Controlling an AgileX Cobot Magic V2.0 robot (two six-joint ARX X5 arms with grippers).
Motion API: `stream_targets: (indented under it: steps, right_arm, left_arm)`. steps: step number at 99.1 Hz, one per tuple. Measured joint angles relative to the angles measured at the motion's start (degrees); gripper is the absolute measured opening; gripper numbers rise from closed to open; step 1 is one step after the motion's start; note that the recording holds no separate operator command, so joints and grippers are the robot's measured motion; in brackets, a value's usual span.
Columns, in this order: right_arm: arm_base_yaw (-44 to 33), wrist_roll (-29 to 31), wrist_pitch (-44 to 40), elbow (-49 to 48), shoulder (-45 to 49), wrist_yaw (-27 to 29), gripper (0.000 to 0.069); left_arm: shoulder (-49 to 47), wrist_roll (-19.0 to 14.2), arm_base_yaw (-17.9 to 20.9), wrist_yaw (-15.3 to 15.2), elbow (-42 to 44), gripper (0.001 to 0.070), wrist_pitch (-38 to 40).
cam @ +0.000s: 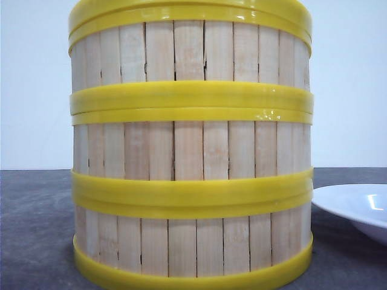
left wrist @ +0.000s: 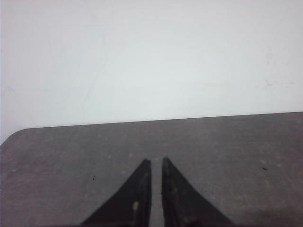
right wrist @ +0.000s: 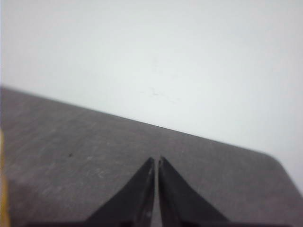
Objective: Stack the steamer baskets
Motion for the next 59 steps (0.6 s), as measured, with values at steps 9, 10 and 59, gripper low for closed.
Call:
stream_targets:
  steps: [9,10,59]
  right_arm:
    - [-3.1,3.5,7.2,-9.0,-4.5,-1.2,0.0010]
    - [-3.4,3.9,7.5,-9.6,-5.0,-1.3,0.0010]
    - [-11.6,9.0,3.2,-14.3,-10.7,-4.8,0.0010]
  left_arm:
    - [0.0,0.0,0.0,0.0,0.0,0.0014,0.0]
    - [0.0,0.0,0.0,0.0,0.0,0.0014,0.0]
    - [0.0,0.0,0.0,0.0,0.0,0.0014,0.0]
